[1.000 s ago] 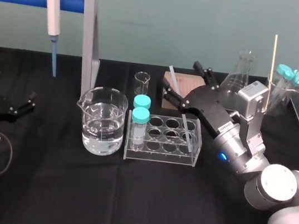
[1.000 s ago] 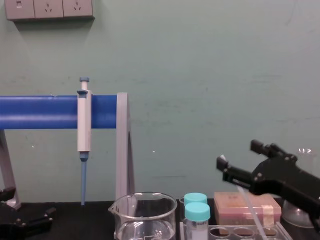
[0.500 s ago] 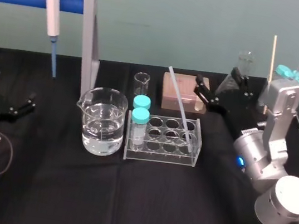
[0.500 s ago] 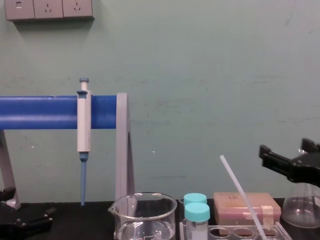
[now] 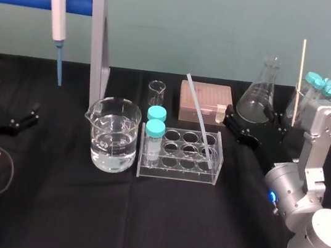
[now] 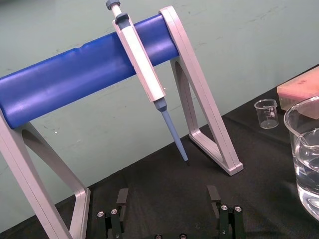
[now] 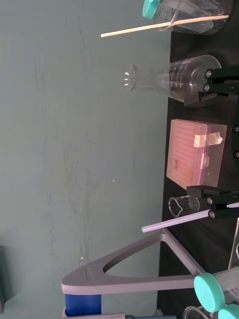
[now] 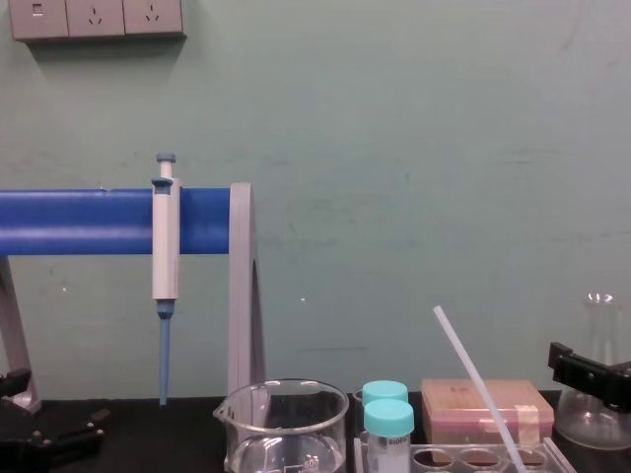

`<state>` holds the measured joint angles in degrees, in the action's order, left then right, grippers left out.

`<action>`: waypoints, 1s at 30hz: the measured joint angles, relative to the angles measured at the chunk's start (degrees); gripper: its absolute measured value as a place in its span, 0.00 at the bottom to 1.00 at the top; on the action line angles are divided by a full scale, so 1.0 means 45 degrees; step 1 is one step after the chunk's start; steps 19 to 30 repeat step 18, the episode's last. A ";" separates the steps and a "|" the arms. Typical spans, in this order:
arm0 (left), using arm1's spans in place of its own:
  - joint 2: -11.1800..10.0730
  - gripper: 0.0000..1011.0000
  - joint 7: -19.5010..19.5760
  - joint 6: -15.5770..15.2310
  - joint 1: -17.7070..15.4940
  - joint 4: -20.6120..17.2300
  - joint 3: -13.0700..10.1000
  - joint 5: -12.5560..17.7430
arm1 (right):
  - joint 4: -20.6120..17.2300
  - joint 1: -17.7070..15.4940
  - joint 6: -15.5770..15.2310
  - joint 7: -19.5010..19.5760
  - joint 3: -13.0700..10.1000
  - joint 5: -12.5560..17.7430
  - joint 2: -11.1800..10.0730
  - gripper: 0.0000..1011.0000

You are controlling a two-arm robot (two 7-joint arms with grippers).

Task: Pick up the stirring rod with one hand, then place it down.

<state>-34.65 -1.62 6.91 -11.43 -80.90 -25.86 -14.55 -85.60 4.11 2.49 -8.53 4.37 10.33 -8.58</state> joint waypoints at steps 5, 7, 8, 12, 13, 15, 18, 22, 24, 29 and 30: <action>0.0000 0.99 0.0000 0.0000 0.0001 0.0000 0.0000 0.0000 | 0.0000 0.0023 0.0010 0.0000 0.0012 -0.0004 -0.0012 0.99; 0.0000 0.99 0.0000 0.0000 0.0001 0.0000 0.0000 0.0000 | 0.0002 0.0029 0.0016 0.0000 0.0017 -0.0006 -0.0015 0.99; 0.0000 0.99 0.0000 0.0000 0.0000 0.0000 0.0000 0.0000 | 0.0007 0.0034 0.0024 -0.0001 0.0020 -0.0008 -0.0016 0.99; 0.0000 0.99 0.0000 0.0000 0.0001 0.0000 0.0000 0.0000 | 0.0020 0.0048 0.0057 -0.0002 0.0029 -0.0013 -0.0019 0.99; 0.0000 0.99 0.0000 0.0000 0.0001 -0.0001 -0.0001 0.0000 | 0.0025 0.0053 0.0065 -0.0004 0.0031 -0.0015 -0.0021 0.99; 0.0000 0.99 0.0000 0.0000 0.0000 0.0000 0.0000 0.0000 | 0.0029 0.0057 0.0072 -0.0004 0.0034 -0.0018 -0.0022 0.99; 0.0000 0.99 0.0000 0.0000 0.0000 0.0000 -0.0001 0.0000 | 0.0037 0.0063 0.0085 -0.0006 0.0037 -0.0023 -0.0026 0.99; 0.0000 0.99 0.0000 0.0000 0.0000 0.0000 -0.0001 0.0000 | 0.0037 0.0063 0.0085 -0.0006 0.0037 -0.0023 -0.0026 0.99; 0.0000 0.99 0.0000 0.0000 0.0000 0.0000 -0.0001 0.0000 | 0.0037 0.0063 0.0085 -0.0006 0.0037 -0.0023 -0.0026 0.99; 0.0000 0.99 0.0000 0.0000 0.0000 0.0000 -0.0001 0.0000 | 0.0037 0.0063 0.0085 -0.0006 0.0037 -0.0023 -0.0026 0.99; 0.0000 0.99 0.0000 0.0000 0.0000 0.0000 -0.0001 0.0000 | 0.0037 0.0063 0.0085 -0.0006 0.0037 -0.0023 -0.0026 0.99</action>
